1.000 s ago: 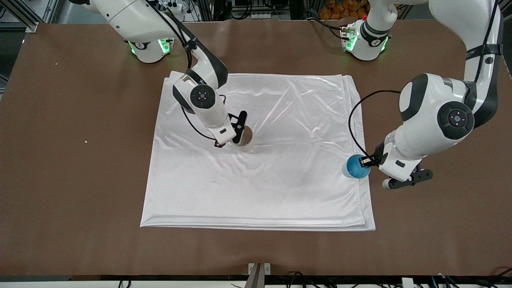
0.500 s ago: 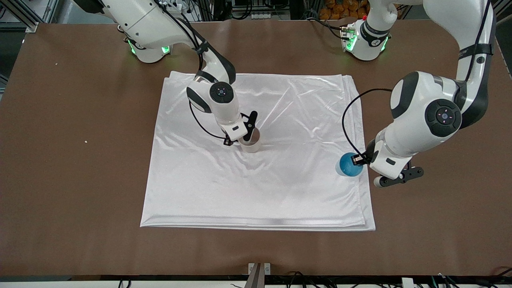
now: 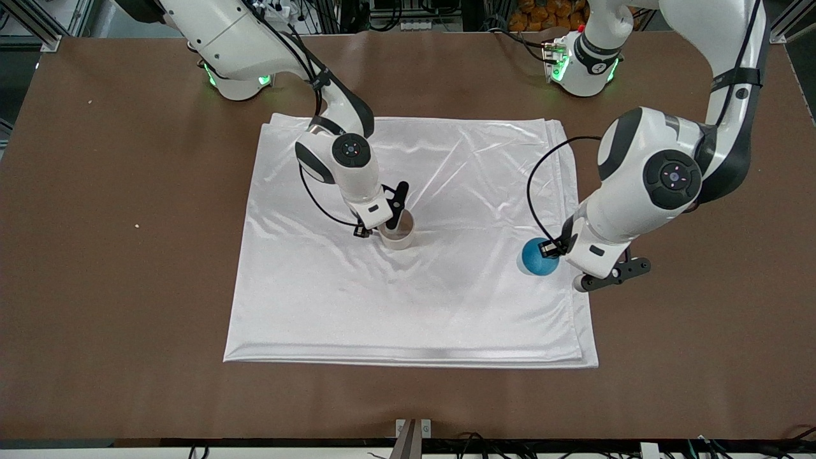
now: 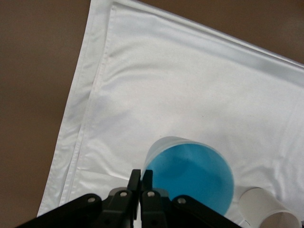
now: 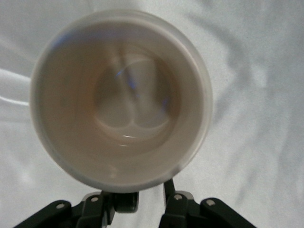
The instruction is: Place blue cup into white mug on cloth
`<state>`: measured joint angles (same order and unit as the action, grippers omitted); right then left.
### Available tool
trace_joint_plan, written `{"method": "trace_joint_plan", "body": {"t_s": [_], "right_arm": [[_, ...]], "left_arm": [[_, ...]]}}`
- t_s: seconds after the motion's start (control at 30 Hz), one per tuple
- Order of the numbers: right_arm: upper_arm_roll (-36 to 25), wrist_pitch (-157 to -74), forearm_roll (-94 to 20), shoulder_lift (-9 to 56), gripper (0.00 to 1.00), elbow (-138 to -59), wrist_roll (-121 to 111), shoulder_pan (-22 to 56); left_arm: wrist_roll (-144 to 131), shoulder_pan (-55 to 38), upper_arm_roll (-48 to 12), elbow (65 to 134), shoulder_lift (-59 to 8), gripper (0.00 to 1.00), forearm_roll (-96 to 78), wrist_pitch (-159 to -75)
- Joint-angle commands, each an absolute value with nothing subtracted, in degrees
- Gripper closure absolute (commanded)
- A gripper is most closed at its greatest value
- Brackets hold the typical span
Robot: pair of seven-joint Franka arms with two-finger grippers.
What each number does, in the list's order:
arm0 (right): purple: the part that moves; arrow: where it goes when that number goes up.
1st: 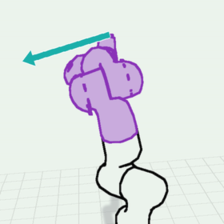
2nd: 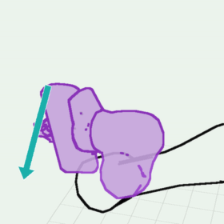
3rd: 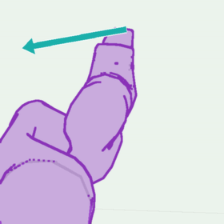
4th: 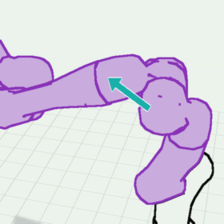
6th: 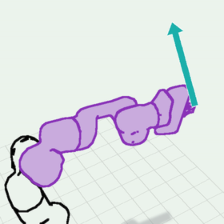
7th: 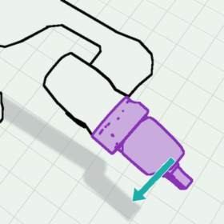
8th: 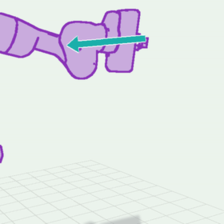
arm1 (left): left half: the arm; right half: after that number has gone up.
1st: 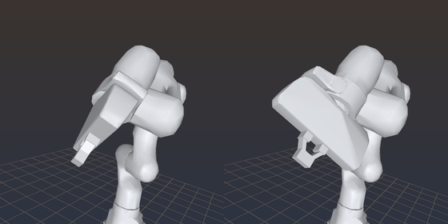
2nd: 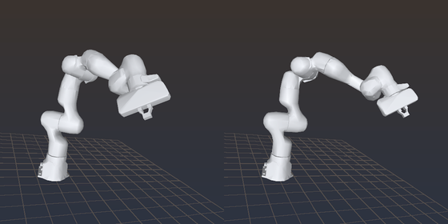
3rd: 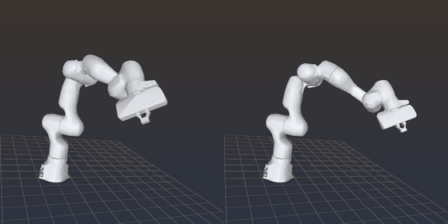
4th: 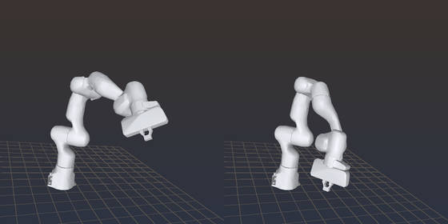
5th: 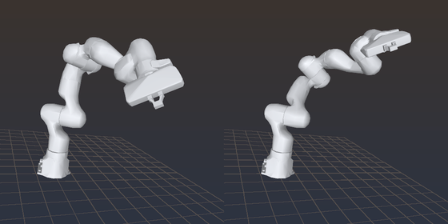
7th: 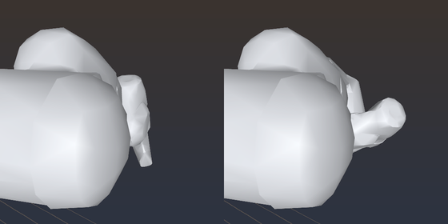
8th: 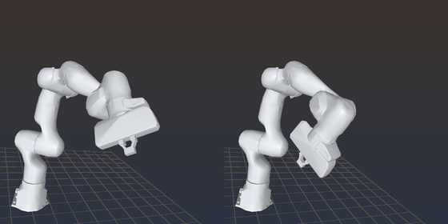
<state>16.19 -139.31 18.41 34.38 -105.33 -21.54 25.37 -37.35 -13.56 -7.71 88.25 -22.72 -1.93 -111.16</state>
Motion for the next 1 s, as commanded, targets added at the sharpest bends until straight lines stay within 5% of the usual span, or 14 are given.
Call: {"method": "trace_joint_plan", "body": {"t_s": [0.0,0.23,0.33,0.97], "right_arm": [[16.61,-138.34,20.65,34.02,0.18,-104.41,-20.22,24.43],[16.61,-133.08,20.65,29.80,0.13,-104.85,-20.04,24.26],[16.70,-130.00,20.57,27.25,0.00,-104.68,-20.48,24.00],[17.31,-121.83,17.23,14.25,0.00,-105.21,-20.48,17.75]], "left_arm": [[-40.96,-15.64,-7.56,88.24,-22.24,1.00,-2.11,-110.30],[-44.03,-18.01,-7.47,88.24,-22.67,1.00,-2.20,-110.30],[-45.96,-19.16,-7.47,88.24,-22.68,1.00,-2.20,-110.22],[-56.60,-25.75,-7.65,88.24,-22.76,1.00,-2.29,-110.21]]}}
